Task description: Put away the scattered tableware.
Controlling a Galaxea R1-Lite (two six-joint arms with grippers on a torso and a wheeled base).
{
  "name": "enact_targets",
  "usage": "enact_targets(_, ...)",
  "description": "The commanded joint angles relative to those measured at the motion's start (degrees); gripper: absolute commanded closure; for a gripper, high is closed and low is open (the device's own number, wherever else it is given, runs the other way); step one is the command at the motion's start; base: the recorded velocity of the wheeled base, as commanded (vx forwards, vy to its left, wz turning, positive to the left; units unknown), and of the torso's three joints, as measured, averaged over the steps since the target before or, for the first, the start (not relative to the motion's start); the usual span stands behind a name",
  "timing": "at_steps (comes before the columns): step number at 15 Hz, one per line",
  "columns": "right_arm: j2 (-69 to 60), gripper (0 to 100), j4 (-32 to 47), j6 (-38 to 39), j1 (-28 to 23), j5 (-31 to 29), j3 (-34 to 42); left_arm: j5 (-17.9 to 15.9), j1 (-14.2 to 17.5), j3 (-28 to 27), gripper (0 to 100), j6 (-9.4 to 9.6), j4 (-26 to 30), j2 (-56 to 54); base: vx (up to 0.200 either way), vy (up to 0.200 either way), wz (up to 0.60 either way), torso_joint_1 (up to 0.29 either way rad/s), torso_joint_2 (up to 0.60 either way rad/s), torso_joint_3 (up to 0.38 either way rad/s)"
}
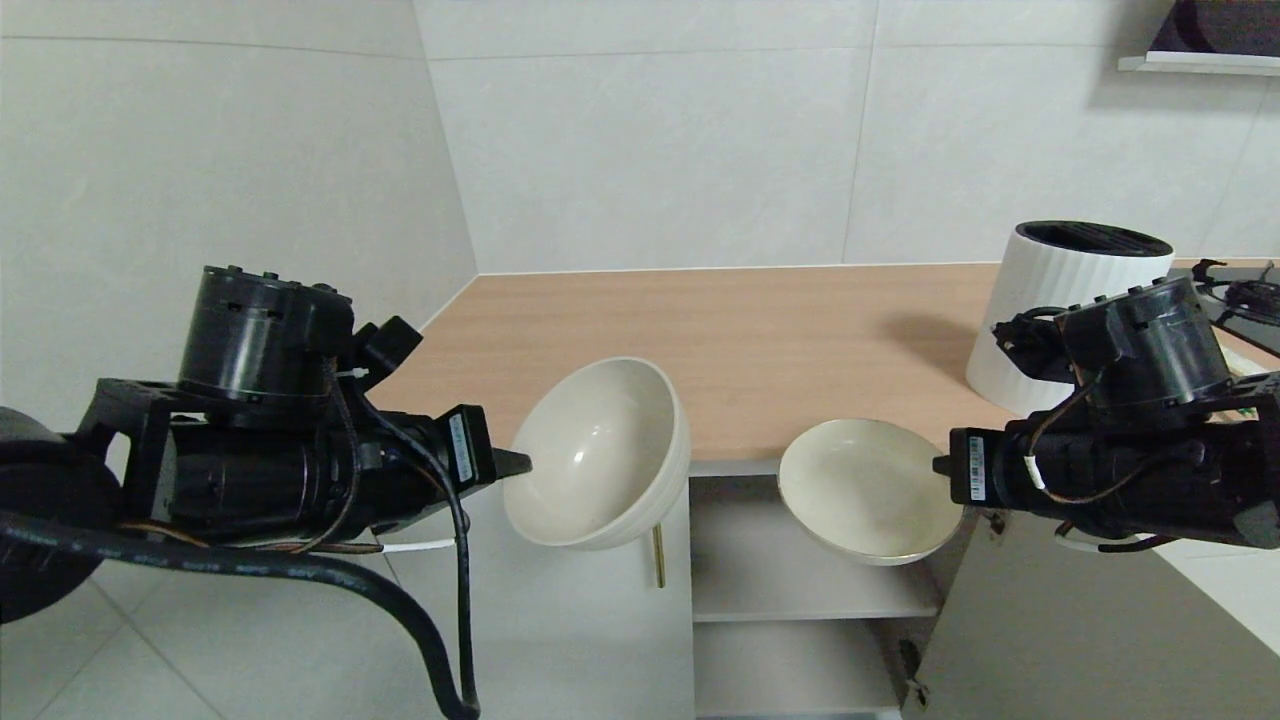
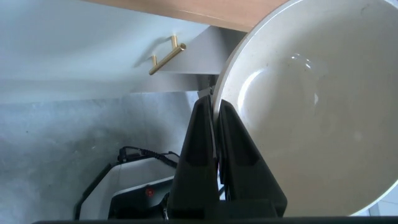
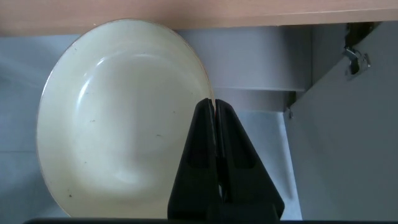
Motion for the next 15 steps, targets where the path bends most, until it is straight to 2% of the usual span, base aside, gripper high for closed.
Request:
enact_targets(1,0.58,100,0.01,0.01,-0.03,-0.02,0.0,-0.02,-0.02,0.0,100,0.0,-0.01,0.21,0.0,0.0,0.0,0.0,0.0,0.0)
enact_targets(5,0.67,100,0.01,0.01,-0.03,-0.02,0.0,-0.02,-0.02,0.0,100,0.0,-0.01,0.21,0.0,0.0,0.0,-0.145,0.35,0.2)
enact_targets(15,1.19,100,0.01,0.01,-0.03,-0.02,0.0,-0.02,-0.02,0.09,100,0.0,-0.01,0.38,0.0,0.0,0.0,-0.177,0.47,0.288)
